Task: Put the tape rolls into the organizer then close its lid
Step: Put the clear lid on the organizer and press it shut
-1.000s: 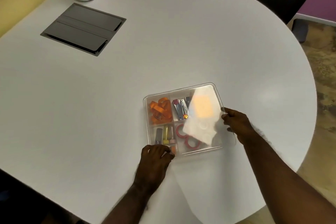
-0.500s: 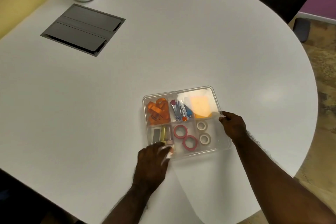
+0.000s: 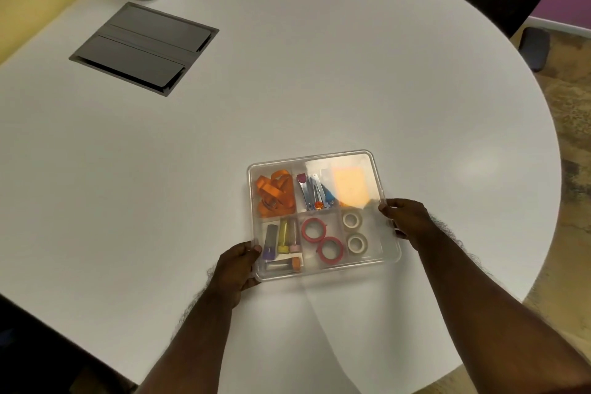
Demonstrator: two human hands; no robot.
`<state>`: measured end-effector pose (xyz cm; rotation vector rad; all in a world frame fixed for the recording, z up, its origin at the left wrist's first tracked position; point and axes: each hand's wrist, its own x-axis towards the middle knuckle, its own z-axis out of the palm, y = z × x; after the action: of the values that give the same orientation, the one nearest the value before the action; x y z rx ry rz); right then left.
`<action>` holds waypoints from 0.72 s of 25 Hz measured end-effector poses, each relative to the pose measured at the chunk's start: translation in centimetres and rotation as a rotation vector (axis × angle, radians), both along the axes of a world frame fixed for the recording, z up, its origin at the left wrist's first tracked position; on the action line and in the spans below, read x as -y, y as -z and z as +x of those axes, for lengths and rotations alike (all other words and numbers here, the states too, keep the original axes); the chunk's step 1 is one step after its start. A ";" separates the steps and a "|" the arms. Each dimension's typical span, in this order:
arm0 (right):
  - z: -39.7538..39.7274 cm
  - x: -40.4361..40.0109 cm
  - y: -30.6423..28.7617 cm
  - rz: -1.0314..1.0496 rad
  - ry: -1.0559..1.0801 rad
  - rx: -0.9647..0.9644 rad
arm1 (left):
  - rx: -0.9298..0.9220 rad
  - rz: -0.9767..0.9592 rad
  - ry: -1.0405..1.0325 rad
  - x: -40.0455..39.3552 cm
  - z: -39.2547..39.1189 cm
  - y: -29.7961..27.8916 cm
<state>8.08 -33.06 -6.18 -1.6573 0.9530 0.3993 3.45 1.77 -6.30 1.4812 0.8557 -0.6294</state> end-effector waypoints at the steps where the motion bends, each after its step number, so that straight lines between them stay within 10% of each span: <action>1: 0.0 0.1 -0.1 0.010 0.006 -0.003 | -0.020 -0.006 -0.005 0.0 0.1 0.0; 18: 8.3 -1.3 -2.1 -0.114 -0.285 0.096 | 0.008 0.063 -0.003 0.0 0.4 0.5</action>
<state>16.42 -31.75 -4.05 -1.9074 0.6798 0.4581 3.80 1.78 -6.76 1.5383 0.8783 -0.5982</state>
